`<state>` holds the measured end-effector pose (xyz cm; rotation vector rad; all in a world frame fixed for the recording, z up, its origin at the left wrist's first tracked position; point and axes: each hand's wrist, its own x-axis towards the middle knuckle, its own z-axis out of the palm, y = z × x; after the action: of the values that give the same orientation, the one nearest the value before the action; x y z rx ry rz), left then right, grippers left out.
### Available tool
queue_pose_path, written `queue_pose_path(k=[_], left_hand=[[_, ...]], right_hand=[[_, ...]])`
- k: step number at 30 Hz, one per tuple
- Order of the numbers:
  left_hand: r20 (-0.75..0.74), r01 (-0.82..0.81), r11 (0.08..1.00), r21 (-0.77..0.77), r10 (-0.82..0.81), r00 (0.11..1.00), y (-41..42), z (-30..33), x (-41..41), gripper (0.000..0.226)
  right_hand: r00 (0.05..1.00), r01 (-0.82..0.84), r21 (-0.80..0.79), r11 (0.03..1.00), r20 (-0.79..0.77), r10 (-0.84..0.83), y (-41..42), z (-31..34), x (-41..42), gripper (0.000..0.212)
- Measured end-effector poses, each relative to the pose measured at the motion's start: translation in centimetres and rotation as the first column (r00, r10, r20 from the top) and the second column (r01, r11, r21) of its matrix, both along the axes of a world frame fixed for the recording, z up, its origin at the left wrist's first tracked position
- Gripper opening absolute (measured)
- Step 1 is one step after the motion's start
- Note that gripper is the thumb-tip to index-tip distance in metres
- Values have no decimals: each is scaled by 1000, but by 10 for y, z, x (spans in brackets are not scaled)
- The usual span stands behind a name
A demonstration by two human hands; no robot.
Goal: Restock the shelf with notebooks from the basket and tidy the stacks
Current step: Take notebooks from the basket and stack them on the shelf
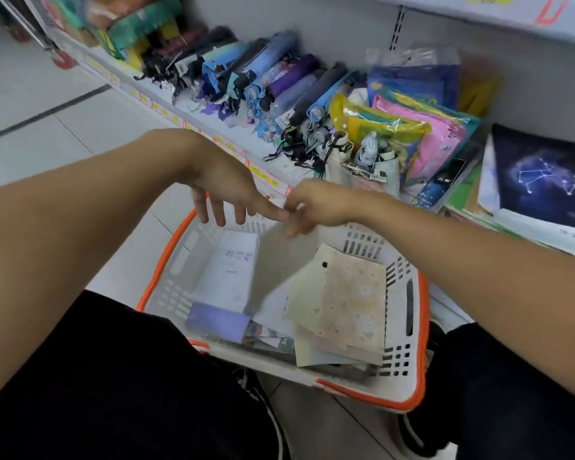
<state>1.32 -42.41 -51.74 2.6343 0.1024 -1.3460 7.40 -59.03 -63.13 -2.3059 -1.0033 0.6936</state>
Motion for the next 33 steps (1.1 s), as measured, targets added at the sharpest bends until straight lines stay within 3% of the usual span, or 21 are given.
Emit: queue_pose_path(k=[3, 5, 6, 7, 8, 10, 11, 12, 13, 15, 18, 22, 25, 28, 31, 33], left_hand=[[-9, -51, 998, -27, 51, 999, -5, -2, 2, 35], [54, -27, 997, 70, 24, 998, -3, 5, 5, 23], [88, -3, 992, 130, -9, 996, -2, 10, 6, 24], [103, 9, 987, 162, -26, 994, 0, 13, 6, 25], [93, 0, 985, 173, -16, 995, 2, 17, 6, 26], [47, -26, 984, 176, 18, 999, 5, 20, 3, 26], [30, -32, 982, 184, 27, 999, 7, 19, 1, 26], [23, -35, 982, 186, 31, 999, 9, 19, 0, 26], [23, -39, 983, 180, 35, 999, 10, 18, 1, 26], [42, -38, 987, 156, 31, 999, 11, 19, 3, 26], [77, -37, 992, 119, 28, 997, 11, 20, 9, 24], [106, -54, 995, 78, 45, 993, 12, 22, 17, 22], [124, -68, 997, 45, 62, 990, 12, 22, 19, 18], [113, -87, 996, 17, 84, 990, 14, 22, 19, 16], [105, -103, 995, -4, 103, 989, 20, 21, 20, 18], [109, -112, 993, -32, 115, 987, 24, 19, 22, 19]], right_hand=[[998, 64, 355, 933, -16, -62, 20, 42, -2, 11], [960, 279, 560, 780, -170, -222, 24, 35, -5, 30], [895, 447, 590, 673, -301, -330, 22, 22, -4, 43], [821, 570, 558, 603, -358, -444, 17, 3, -5, 52], [783, 615, 498, 611, -293, -549, 8, -21, -7, 56], [838, 518, 279, 808, 22, -545, -19, -69, -12, 59], [910, 388, 85, 918, 125, -396, -37, -89, -17, 60], [970, 212, -142, 967, 151, -191, -53, -104, -23, 59], [993, 29, -353, 935, 115, 13, -65, -115, -30, 58], [962, -187, -553, 812, 66, 266, -76, -131, -44, 57], [928, -227, -621, 751, 96, 361, -74, -138, -54, 63], [842, -232, -690, 685, 210, 496, -68, -138, -56, 93], [781, -257, -726, 638, 233, 579, -64, -131, -55, 81], [802, -294, -705, 646, 186, 568, -54, -123, -56, 60], [911, -323, -651, 687, -17, 412, -39, -101, -50, 30], [964, -265, -513, 817, -152, 217, -29, -66, -35, 23]])
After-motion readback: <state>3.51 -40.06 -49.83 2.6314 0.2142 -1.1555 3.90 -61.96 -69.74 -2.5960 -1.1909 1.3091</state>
